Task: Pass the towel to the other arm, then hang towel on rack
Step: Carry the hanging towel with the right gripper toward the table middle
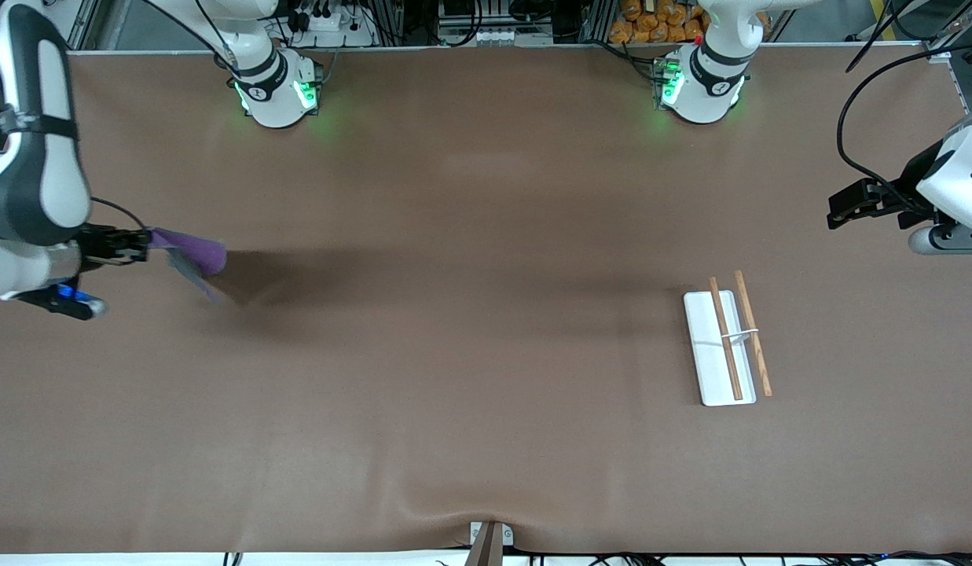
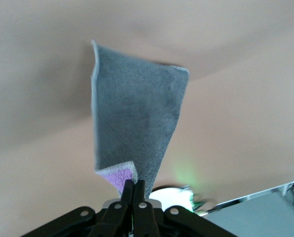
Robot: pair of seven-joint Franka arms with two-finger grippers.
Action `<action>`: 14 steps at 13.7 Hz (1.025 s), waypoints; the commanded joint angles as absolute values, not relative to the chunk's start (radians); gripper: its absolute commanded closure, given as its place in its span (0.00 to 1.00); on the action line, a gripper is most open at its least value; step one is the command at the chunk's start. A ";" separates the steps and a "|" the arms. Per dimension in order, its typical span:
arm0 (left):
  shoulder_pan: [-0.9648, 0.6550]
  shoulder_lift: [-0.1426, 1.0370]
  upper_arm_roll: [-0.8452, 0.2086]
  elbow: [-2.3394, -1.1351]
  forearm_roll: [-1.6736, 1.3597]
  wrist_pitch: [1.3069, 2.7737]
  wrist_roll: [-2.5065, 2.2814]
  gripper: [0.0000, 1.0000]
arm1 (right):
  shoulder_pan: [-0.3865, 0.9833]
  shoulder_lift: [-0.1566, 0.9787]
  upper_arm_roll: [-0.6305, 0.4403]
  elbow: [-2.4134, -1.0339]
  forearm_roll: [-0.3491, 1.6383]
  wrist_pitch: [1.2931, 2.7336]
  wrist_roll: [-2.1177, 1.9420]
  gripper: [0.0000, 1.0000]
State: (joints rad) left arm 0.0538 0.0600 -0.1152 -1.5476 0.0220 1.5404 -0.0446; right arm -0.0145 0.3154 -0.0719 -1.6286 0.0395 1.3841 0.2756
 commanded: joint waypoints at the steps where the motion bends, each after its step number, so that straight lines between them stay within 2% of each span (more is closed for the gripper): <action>1: 0.058 0.060 -0.118 -1.545 0.014 1.549 -0.037 0.00 | 0.089 0.301 -0.081 -1.594 0.106 1.353 0.431 1.00; 11: 0.060 0.060 -0.118 -1.546 0.012 1.551 -0.037 0.00 | 0.415 0.311 -0.081 -1.395 0.322 1.351 0.809 1.00; 14: 0.060 0.060 -0.118 -1.546 0.014 1.554 -0.037 0.00 | 0.475 0.314 -0.081 -1.365 0.440 1.440 0.914 1.00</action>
